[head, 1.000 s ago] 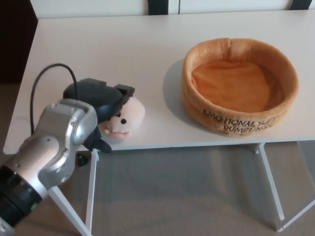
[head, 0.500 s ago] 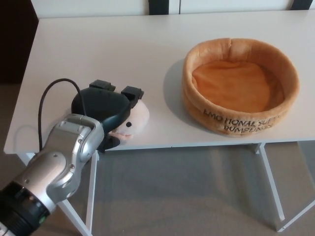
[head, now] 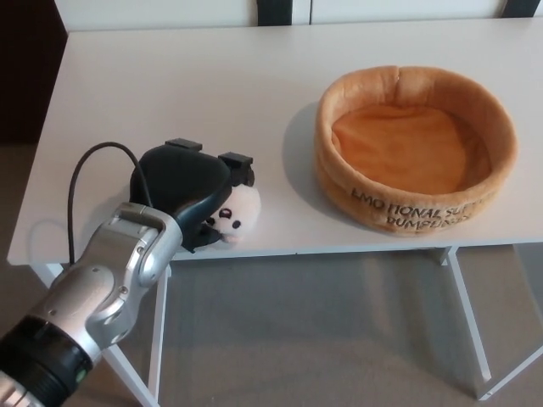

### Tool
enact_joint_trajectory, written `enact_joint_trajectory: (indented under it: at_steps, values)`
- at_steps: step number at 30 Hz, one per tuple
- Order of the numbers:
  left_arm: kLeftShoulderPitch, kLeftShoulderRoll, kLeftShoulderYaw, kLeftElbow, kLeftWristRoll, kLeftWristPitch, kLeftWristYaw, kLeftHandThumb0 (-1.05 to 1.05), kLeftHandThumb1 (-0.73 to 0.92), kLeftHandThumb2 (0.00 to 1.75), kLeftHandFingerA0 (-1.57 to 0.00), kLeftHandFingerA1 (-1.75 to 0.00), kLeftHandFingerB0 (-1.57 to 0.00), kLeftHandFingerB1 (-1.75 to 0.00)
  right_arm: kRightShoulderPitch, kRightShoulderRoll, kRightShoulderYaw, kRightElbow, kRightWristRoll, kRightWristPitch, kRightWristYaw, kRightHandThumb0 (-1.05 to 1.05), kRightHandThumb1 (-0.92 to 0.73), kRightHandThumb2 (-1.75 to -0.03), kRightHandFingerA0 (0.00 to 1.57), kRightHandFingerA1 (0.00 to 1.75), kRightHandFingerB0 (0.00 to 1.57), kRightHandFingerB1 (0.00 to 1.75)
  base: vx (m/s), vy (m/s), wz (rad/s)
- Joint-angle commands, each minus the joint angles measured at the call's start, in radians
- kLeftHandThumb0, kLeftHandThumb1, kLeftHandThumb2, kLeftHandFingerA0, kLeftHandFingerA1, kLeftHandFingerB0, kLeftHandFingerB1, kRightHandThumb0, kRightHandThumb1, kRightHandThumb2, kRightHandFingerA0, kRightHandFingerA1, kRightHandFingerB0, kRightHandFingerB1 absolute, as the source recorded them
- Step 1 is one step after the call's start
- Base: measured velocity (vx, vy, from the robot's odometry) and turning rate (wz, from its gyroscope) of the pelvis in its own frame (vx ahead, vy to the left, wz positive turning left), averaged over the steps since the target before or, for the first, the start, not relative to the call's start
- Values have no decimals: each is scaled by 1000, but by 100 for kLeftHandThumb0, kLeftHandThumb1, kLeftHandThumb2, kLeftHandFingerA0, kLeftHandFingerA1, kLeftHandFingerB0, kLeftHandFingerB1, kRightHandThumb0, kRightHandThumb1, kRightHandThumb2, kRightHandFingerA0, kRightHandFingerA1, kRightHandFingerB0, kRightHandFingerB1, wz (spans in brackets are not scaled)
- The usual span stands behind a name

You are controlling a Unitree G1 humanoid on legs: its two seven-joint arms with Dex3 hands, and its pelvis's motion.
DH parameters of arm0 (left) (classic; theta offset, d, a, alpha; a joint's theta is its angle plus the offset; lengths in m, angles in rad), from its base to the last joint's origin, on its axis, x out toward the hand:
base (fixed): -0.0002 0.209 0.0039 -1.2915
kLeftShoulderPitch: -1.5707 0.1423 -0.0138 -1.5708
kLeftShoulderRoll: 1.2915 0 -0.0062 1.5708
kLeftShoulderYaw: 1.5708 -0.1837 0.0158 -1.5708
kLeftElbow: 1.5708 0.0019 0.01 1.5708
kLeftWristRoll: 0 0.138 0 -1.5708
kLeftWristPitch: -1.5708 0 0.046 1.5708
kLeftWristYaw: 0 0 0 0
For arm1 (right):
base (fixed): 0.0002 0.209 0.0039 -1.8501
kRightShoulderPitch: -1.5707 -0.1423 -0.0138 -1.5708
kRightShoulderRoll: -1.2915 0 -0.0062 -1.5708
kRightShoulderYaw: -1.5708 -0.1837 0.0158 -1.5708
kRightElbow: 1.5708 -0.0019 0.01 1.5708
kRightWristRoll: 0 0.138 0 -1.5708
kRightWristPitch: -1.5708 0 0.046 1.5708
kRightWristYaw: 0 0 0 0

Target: The robot walks towards a table in front, picks a dumpling toy with left hand and puts it in an orange round plate

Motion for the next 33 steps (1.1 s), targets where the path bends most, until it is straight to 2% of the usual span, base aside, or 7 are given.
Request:
enact_joint_trajectory:
  at_steps: [1, 14, 18, 19, 24, 32, 33]
  values:
    - [20, -9, 13, 31, -6, -82, 78, -24, 72, 56, -68, -172, -79, -79, 12, -10, -10, -8, 14, -15, 11, -45, -69, -62, 72, 47, 44, 34, 0, 0, 0]
    - [52, -49, 77, 44, -65, -86, 80, -20, 74, 57, -72, -175, -61, -130, 1, -12, -9, 14, 8, -3, 10, -51, -56, -88, 63, 60, 36, 48, 0, 0, 0]
    - [84, -120, 176, 38, -156, -61, 103, -23, 73, 58, -73, -175, -70, -117, -6, -10, -10, 16, 9, -3, 14, -50, -56, -88, 64, 60, 37, 49, 0, 0, 0]
    - [82, -144, 212, 32, -183, -41, 105, -25, 73, 58, -73, -175, -82, -75, -4, -11, -9, 15, 8, -8, 13, -51, -57, -89, 63, 60, 38, 49, 0, 0, 0]
    - [67, -200, 304, 26, -211, -7, 95, -24, 75, 58, -72, -172, -83, -75, 2, -13, -9, 6, 8, -19, 14, -46, -69, -62, 71, 45, 44, 34, 0, 0, 0]
    - [-40, -215, 417, 25, -254, -65, 163, -16, 81, 65, -94, -146, -77, -110, 6, -13, -14, -8, 15, -8, 21, -51, -57, -89, 63, 61, 36, 49, 0, 0, 0]
    - [-70, -212, 419, 9, -250, -50, 143, -18, 78, 65, -99, -134, -80, -106, 8, -14, -12, -14, 14, -9, 22, -46, -70, -62, 68, 44, 42, 34, 0, 0, 0]
